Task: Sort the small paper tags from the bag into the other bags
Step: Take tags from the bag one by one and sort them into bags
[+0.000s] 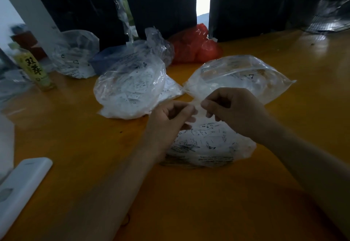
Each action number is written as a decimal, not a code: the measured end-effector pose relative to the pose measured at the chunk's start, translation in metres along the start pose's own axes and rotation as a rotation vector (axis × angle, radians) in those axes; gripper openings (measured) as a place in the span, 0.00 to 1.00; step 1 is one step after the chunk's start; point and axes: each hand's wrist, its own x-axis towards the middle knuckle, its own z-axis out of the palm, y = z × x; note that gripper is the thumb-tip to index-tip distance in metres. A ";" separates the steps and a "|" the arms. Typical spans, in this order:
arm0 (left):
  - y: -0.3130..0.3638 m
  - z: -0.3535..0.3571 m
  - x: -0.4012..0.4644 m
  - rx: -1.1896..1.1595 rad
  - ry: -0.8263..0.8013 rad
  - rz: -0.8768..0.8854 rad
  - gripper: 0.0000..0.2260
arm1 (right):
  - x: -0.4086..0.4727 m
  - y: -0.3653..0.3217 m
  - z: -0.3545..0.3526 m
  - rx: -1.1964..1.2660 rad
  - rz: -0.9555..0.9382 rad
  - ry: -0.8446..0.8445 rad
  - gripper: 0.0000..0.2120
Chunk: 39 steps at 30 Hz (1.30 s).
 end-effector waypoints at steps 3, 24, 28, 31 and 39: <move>0.003 0.003 -0.001 -0.132 -0.045 -0.068 0.08 | 0.000 -0.002 0.002 -0.060 -0.011 0.045 0.07; 0.002 -0.001 0.005 -0.349 0.072 -0.173 0.02 | 0.001 0.018 0.011 -0.673 -0.038 -0.191 0.09; 0.001 -0.002 0.006 -0.408 0.042 -0.179 0.07 | 0.002 0.020 0.011 -0.690 0.008 -0.227 0.15; 0.001 -0.003 0.006 -0.408 -0.006 -0.157 0.04 | 0.001 0.019 0.011 -0.682 0.018 -0.267 0.15; 0.001 -0.002 0.006 -0.351 0.051 -0.191 0.16 | 0.000 0.017 0.011 -0.638 -0.052 -0.198 0.07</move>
